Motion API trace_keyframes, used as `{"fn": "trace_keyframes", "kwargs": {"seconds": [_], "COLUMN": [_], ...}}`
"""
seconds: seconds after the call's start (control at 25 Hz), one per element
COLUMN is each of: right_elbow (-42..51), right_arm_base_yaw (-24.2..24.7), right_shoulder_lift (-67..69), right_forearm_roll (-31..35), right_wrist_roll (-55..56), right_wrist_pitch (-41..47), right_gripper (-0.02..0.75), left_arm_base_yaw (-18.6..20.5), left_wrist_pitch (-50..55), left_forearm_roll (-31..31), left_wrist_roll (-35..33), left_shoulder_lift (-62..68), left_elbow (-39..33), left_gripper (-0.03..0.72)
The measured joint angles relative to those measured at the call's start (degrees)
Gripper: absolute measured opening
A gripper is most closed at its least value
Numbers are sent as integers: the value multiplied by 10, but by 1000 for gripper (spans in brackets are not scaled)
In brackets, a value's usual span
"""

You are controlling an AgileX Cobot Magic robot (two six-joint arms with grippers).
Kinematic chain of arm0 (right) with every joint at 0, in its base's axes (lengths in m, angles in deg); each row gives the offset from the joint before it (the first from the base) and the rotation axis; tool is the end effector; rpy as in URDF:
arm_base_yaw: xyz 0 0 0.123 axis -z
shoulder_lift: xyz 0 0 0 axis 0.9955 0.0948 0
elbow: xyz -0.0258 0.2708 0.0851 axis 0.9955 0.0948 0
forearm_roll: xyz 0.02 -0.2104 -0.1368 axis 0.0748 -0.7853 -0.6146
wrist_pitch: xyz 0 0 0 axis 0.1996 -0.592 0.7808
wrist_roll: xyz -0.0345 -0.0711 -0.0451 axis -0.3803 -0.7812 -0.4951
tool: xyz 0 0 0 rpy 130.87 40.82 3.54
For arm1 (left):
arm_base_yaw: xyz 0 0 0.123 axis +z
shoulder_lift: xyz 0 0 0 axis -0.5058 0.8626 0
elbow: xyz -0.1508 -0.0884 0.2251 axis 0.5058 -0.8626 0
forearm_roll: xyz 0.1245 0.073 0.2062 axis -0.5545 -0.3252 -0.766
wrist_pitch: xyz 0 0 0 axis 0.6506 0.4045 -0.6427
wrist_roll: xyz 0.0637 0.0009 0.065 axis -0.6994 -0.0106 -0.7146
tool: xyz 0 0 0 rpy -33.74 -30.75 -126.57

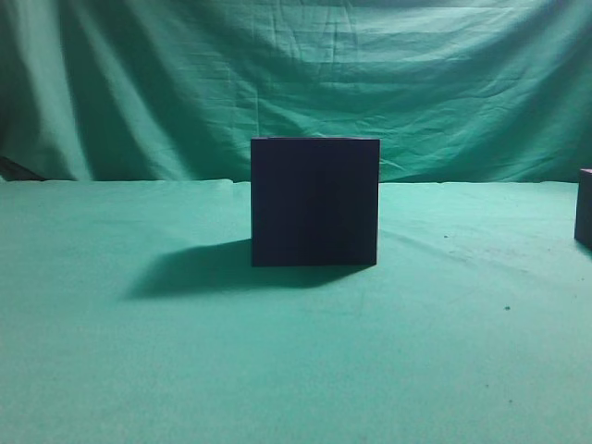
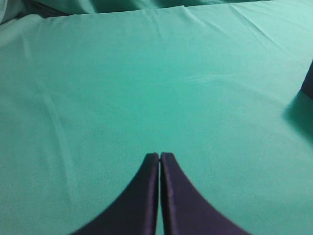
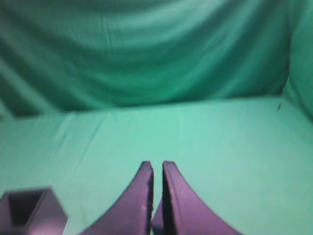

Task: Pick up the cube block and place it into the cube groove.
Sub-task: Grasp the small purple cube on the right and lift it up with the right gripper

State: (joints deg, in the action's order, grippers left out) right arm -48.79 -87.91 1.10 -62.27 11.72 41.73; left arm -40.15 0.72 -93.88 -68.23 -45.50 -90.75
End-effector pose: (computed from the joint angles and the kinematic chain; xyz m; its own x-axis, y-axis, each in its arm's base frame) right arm 0.0630 0.0113 0.2712 -0.0876 0.1318 -0.9874 -0.1309 0.9811 0.1426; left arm 0.0521 -0.0060 0.1735 -0.2659 0.0936 -0.9594 0.1526 0.9868 0.0540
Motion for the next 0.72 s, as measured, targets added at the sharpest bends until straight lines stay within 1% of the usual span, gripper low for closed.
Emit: {"fn": "trace_keyframes", "kwargs": {"seconds": [0.16,0.28,0.44,0.56,0.64,0.72], "right_elbow": [-62,-71,-106,-154,-185,-218], "right_arm_base_yaw": [0,0,0,0,-4,-22], "right_shoulder_lift": [91,135,189,255,307,366], "right_forearm_roll": [6,7,7,-12,-33,-56], "right_wrist_roll": [0,-6,-53,-68,-43,-13], "right_wrist_pitch": [104,133,190,261,302,336], "right_gripper": [0,0,0,0,0,0], "left_arm_base_yaw": [0,0,0,0,0,0], "left_wrist_pitch": [0,0,0,0,0,0], "left_forearm_roll": [0,0,0,0,0,0], "left_wrist_roll": [0,0,0,0,0,0], "left_shoulder_lift": [0,0,0,0,0,0], "left_elbow": [0,0,0,0,0,0], "left_gripper": [0,0,0,0,0,0]}}
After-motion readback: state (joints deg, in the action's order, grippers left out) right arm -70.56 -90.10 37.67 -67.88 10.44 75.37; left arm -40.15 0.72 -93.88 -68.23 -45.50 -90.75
